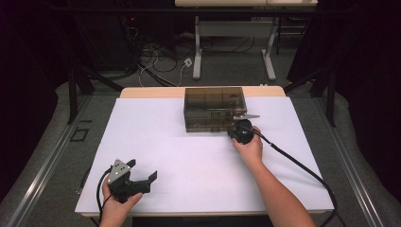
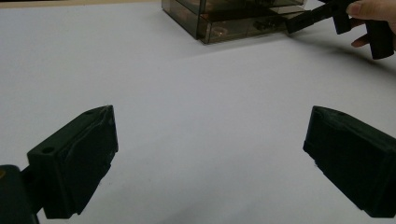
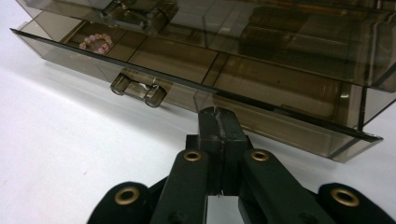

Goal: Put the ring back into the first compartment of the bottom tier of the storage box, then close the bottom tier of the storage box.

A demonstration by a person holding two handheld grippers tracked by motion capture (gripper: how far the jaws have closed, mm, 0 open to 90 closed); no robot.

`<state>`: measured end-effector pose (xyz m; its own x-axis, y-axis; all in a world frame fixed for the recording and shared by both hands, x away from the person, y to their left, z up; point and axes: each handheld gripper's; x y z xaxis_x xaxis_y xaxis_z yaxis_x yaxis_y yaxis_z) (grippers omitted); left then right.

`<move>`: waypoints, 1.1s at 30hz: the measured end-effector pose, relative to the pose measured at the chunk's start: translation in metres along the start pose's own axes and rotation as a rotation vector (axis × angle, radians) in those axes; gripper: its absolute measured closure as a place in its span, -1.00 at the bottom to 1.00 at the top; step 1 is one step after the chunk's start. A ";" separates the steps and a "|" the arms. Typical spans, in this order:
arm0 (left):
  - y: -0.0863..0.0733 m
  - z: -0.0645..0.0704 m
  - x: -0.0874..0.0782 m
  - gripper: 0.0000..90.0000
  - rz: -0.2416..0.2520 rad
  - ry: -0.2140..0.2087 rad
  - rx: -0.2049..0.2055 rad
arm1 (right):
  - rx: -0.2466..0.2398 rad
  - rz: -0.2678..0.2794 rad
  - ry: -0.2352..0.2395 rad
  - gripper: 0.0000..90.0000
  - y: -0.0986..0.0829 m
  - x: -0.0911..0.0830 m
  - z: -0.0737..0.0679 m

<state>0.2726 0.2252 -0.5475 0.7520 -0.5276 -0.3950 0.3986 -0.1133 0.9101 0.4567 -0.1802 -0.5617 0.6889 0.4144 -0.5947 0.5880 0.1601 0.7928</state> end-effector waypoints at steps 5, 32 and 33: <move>0.000 0.000 0.000 -0.94 0.001 0.001 -0.001 | 0.004 -0.002 -0.017 1.00 0.001 0.002 0.003; -0.001 -0.005 0.002 -0.94 -0.003 0.003 -0.016 | 0.021 0.022 -0.055 1.00 0.004 0.010 0.012; -0.001 -0.005 0.003 -0.93 -0.002 0.002 -0.017 | 0.019 0.021 -0.057 1.00 0.003 0.010 0.012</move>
Point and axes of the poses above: each handheld gripper's, and its own axes: x roughly forward along the jaws, y roughly out of its top, z roughly to its right, and after that the axes turned 3 degrees about z, right-handed
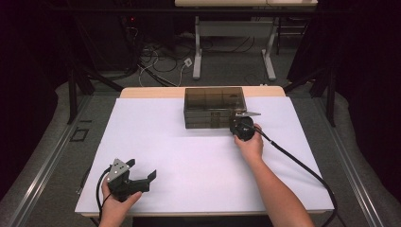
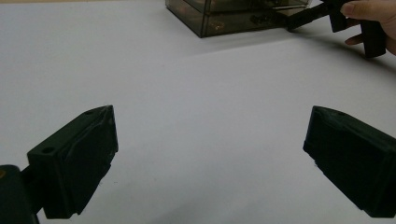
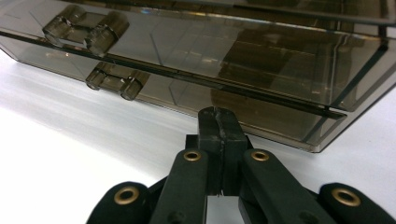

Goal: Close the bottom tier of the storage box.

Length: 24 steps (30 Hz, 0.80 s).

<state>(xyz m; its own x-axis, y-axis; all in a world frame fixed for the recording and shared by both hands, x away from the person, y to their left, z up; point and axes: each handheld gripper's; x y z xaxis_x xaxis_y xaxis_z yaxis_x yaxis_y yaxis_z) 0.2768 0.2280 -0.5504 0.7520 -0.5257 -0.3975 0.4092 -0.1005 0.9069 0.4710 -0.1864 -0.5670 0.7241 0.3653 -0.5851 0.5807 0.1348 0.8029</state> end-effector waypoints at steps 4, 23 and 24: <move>0.000 0.001 0.001 -0.94 -0.002 -0.003 0.000 | 0.001 -0.002 0.000 1.00 0.000 -0.001 0.000; 0.001 0.003 0.002 -0.94 -0.001 -0.004 0.006 | -0.032 0.011 0.060 0.83 -0.001 -0.011 -0.009; 0.001 0.003 0.002 -0.93 0.000 -0.003 0.006 | -0.034 0.012 0.068 0.82 -0.001 -0.011 -0.010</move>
Point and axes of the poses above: each handheld gripper's, and its own axes: x roughly forward along the jaws, y roughly out of its top, z roughly to its right, and after that the axes turned 3 degrees about z, right-handed
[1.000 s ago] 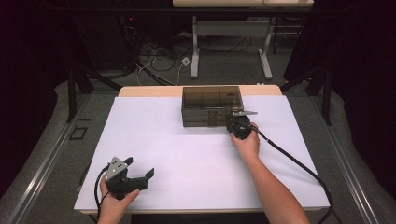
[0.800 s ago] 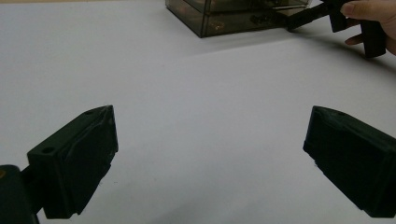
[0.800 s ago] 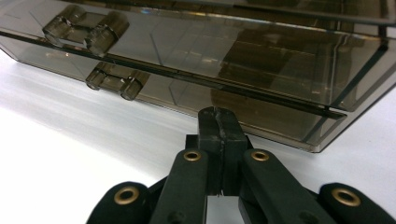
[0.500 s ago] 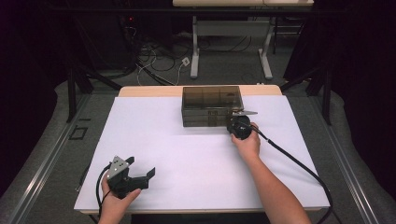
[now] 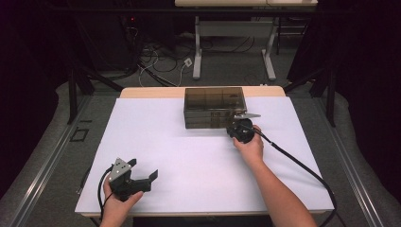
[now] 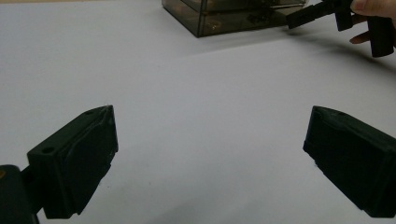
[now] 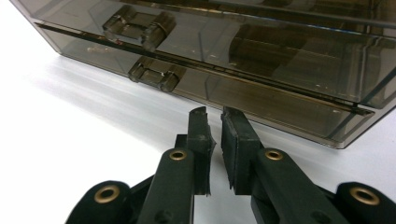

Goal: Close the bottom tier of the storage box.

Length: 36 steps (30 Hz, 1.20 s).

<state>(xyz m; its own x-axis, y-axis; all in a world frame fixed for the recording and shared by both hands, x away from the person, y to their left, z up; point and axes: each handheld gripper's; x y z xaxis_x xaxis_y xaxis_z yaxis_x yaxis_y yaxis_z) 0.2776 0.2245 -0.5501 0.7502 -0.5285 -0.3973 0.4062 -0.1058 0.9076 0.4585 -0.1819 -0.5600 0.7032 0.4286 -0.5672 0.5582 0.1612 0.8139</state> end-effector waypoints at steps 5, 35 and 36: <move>0.000 0.001 0.001 -0.94 0.001 0.000 0.003 | 0.000 0.007 0.010 0.71 0.001 -0.004 -0.002; 0.001 0.002 0.001 -0.93 -0.002 0.001 0.014 | -0.085 0.105 0.117 -0.12 0.001 -0.033 -0.025; 0.001 0.003 0.001 -0.93 -0.004 0.001 0.012 | -0.088 0.108 0.113 -0.19 0.001 -0.035 -0.026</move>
Point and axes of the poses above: each handheld gripper's, and its own axes: x roughly forward along the jaws, y roughly out of its top, z roughly to its right, and after that the axes turned 3 degrees about z, right-handed
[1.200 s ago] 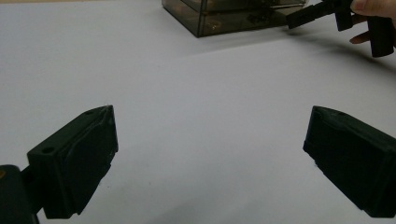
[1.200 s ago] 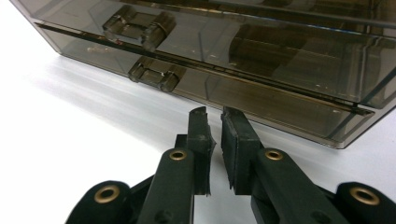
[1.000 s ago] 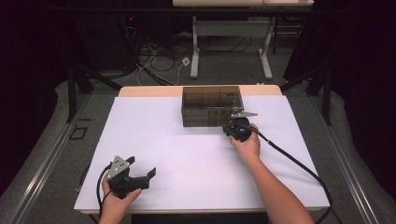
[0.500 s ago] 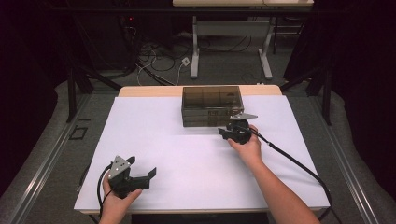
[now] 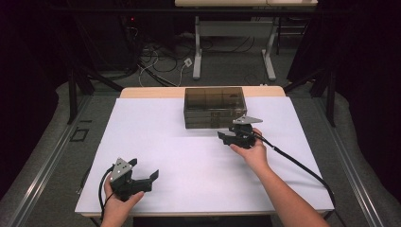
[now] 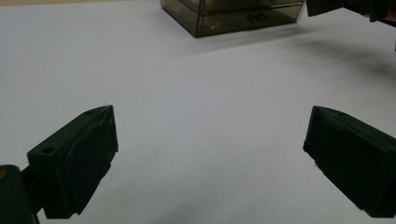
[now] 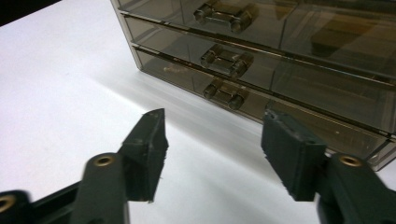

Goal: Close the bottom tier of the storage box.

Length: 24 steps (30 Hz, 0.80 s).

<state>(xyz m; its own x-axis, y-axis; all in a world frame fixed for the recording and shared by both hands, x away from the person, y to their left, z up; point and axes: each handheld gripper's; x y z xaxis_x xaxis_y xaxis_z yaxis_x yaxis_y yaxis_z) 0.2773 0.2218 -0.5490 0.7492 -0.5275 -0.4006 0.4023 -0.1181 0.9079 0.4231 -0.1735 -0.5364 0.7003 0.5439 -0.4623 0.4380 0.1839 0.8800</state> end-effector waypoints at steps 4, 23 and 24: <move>0.000 0.000 0.000 -0.93 0.000 -0.002 0.001 | -0.003 -0.007 0.025 -0.21 0.001 -0.005 -0.004; 0.000 0.002 0.001 -0.94 -0.003 -0.003 0.000 | -0.106 0.044 0.058 -0.66 0.006 -0.047 -0.026; 0.000 0.002 0.002 -0.94 -0.002 -0.004 0.001 | -0.107 0.054 0.061 -0.66 0.006 -0.049 -0.028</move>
<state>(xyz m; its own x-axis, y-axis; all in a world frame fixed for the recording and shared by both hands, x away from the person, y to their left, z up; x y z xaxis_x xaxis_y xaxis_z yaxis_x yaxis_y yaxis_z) 0.2775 0.2193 -0.5491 0.7465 -0.5302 -0.4019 0.4032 -0.1200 0.9072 0.3755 -0.1763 -0.5056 0.6844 0.6036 -0.4090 0.3355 0.2373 0.9117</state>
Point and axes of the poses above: each handheld gripper's, and its own axes: x roughly forward along the jaws, y roughly out of its top, z roughly to its right, and after that the axes turned 3 degrees about z, right-handed
